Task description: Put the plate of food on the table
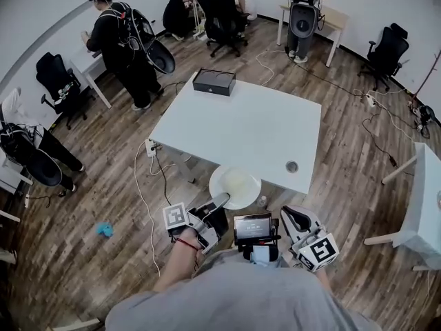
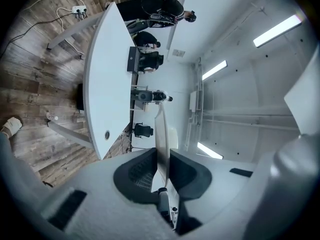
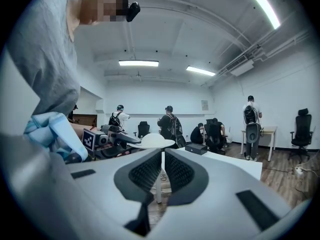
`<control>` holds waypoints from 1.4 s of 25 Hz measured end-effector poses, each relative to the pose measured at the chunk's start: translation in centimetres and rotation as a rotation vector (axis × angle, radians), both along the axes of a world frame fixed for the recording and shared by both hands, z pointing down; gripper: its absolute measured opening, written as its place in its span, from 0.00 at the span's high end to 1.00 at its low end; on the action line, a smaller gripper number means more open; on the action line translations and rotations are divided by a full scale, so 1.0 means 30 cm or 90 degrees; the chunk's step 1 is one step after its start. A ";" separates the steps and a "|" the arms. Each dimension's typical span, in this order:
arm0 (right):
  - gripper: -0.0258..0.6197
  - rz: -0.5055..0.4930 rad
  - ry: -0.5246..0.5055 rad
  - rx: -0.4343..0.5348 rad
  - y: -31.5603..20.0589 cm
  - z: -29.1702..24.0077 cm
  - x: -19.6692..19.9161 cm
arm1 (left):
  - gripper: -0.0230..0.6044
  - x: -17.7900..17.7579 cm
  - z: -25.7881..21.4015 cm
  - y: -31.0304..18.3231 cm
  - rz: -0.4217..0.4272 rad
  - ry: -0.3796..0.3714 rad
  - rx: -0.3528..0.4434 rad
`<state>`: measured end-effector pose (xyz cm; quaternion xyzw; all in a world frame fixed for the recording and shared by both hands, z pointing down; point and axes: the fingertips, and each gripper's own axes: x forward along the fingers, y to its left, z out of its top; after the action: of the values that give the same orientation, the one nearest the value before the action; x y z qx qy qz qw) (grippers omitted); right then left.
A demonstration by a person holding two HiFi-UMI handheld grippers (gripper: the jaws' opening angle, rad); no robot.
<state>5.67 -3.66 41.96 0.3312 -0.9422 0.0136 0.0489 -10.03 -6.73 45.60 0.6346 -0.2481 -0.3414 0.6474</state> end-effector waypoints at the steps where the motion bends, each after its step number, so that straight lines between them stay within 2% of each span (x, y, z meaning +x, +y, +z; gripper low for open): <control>1: 0.91 -0.003 0.002 0.002 -0.027 -0.003 -0.023 | 0.88 -0.013 0.004 -0.027 0.003 0.001 0.000; 9: 0.91 0.007 0.008 0.024 -0.167 -0.035 -0.109 | 0.88 -0.073 0.082 -0.195 0.033 -0.015 -0.010; 23: 0.91 0.063 0.032 0.011 -0.255 -0.008 -0.015 | 0.88 -0.043 0.206 -0.351 0.073 -0.027 -0.046; 35: 0.91 0.083 0.025 0.022 -0.290 -0.047 0.023 | 0.88 -0.023 0.319 -0.463 0.092 -0.048 -0.047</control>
<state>6.35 -12.37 40.54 0.3925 -0.9177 -0.0058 0.0606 -10.73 -20.63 55.18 0.6391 -0.2380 -0.2603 0.6835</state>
